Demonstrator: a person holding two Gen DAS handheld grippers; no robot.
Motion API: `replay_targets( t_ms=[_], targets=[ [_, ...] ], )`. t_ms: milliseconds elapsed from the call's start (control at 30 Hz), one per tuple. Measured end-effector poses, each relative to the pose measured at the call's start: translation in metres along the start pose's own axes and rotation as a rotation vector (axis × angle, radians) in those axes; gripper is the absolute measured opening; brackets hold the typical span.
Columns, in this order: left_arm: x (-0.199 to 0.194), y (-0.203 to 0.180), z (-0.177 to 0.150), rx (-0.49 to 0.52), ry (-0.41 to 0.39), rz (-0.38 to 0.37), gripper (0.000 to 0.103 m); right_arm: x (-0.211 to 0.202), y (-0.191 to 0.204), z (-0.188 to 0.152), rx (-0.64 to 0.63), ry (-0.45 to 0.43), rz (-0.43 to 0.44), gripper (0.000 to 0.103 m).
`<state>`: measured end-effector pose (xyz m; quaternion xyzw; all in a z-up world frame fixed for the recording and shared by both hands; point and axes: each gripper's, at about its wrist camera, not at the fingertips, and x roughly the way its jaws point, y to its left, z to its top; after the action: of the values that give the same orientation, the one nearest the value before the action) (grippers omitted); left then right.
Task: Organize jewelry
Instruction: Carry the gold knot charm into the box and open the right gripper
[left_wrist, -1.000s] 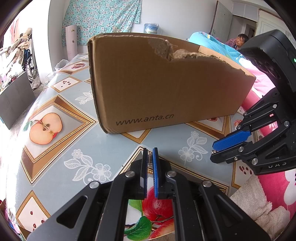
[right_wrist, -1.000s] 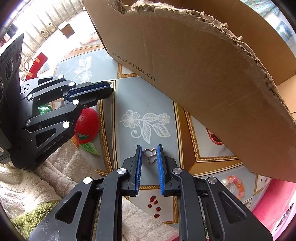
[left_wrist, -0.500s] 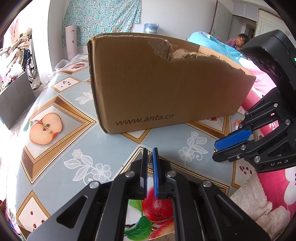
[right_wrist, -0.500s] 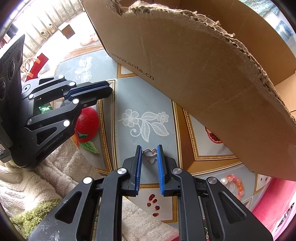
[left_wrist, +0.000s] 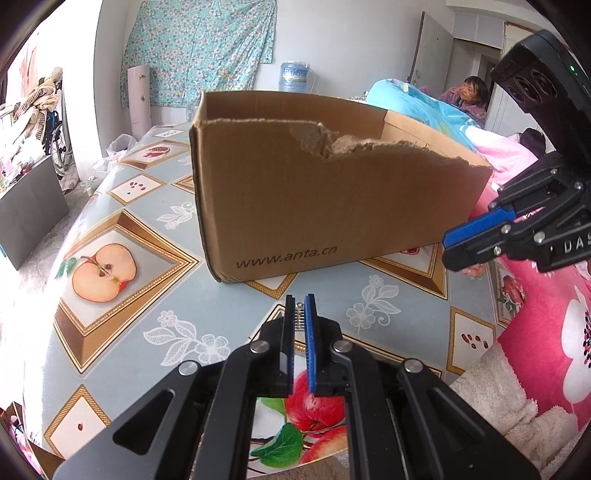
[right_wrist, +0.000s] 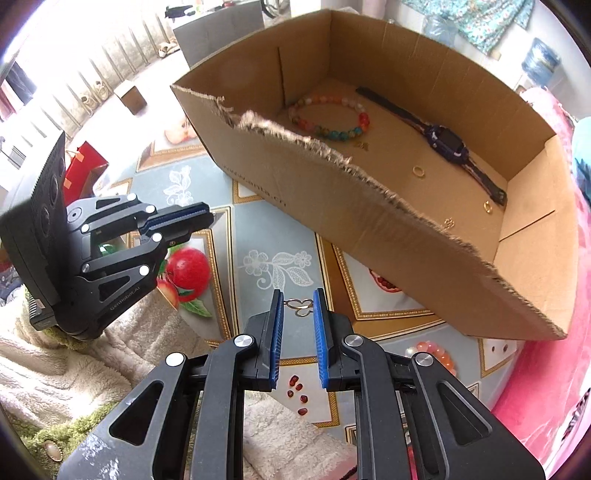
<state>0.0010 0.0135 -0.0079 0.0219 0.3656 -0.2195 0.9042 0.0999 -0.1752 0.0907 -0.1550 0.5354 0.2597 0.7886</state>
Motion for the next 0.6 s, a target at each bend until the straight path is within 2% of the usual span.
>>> replay_targets(
  t_ms=[100,233,367,433,533,600],
  targets=[
    [-0.017,-0.001,0.006,0.009,-0.029,-0.010,0.005,-0.022,-0.007,0.004,0.001,-0.061,0.032,0.014],
    [-0.050,0.005,0.024,-0.024,-0.093,-0.065,0.005,-0.055,-0.007,0.005,-0.020,-0.154,0.055,0.014],
    [-0.083,0.010,0.061,-0.061,-0.177,-0.163,0.005,-0.081,-0.019,0.022,-0.027,-0.245,0.056,0.014],
    [-0.090,0.008,0.082,-0.047,-0.200,-0.203,0.005,-0.090,-0.030,0.031,-0.023,-0.280,0.047,0.014],
    [-0.079,-0.001,0.115,0.011,-0.185,-0.192,0.005,-0.089,-0.053,0.052,-0.002,-0.290,0.051,0.014],
    [-0.059,-0.007,0.135,0.043,-0.129,-0.169,0.005,-0.077,-0.069,0.066,0.012,-0.261,0.059,0.014]
  ],
)
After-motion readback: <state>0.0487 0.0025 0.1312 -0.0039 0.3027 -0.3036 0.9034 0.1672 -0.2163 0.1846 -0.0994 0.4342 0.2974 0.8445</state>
